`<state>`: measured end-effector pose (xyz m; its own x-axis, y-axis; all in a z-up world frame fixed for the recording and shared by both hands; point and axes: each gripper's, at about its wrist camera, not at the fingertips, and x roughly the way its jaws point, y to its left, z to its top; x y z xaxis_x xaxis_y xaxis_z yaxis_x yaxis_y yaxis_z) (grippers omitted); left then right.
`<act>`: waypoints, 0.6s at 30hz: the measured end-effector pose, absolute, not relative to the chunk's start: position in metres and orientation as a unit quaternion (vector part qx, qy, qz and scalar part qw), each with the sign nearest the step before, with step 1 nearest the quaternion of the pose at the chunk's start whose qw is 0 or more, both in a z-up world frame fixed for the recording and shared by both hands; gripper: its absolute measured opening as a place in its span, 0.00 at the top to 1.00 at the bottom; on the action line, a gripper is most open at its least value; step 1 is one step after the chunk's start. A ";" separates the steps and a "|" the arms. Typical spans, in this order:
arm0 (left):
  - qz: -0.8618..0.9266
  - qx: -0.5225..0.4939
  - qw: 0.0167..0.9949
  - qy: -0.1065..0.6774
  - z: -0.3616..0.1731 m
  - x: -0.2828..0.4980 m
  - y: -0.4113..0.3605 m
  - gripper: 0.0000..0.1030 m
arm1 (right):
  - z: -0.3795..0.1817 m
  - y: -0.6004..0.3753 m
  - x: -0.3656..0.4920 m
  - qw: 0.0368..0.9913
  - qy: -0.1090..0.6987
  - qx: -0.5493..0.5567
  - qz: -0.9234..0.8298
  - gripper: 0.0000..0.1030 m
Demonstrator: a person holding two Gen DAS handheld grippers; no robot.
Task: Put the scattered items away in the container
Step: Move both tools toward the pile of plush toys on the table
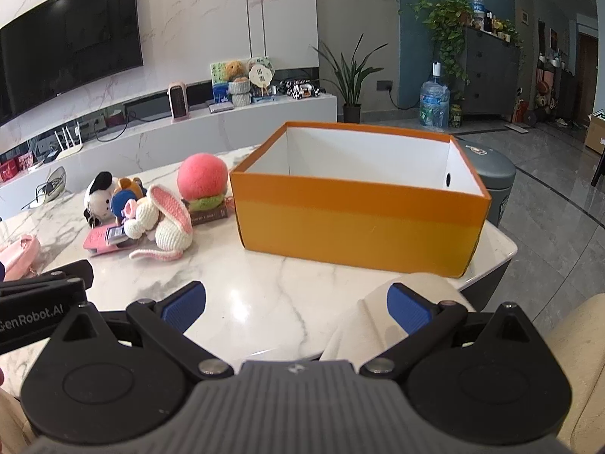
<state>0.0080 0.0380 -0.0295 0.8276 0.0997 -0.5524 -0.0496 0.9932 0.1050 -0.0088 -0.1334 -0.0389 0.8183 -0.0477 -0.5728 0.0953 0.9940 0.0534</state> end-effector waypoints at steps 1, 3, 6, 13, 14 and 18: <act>0.040 0.042 0.954 0.294 -0.031 0.009 0.039 0.00 | -0.040 -0.133 -0.007 0.952 0.302 0.039 -0.037 0.00; 0.042 0.042 0.952 0.300 -0.035 0.012 0.040 0.00 | -0.044 -0.131 -0.003 0.950 0.307 0.037 -0.035 0.00; 0.045 0.041 0.949 0.310 -0.041 0.017 0.042 0.00 | -0.049 -0.130 0.003 0.947 0.317 0.036 -0.031 0.00; 0.054 0.034 0.945 0.321 -0.053 0.029 0.050 0.00 | -0.059 -0.124 0.019 0.942 0.332 0.032 -0.020 0.00; 0.057 0.032 0.944 0.323 -0.054 0.031 0.051 0.00 | -0.061 -0.123 0.022 0.942 0.334 0.031 -0.018 0.00; 0.068 0.025 0.941 0.330 -0.061 0.044 0.061 0.00 | -0.066 -0.115 0.034 0.942 0.336 0.021 -0.002 0.00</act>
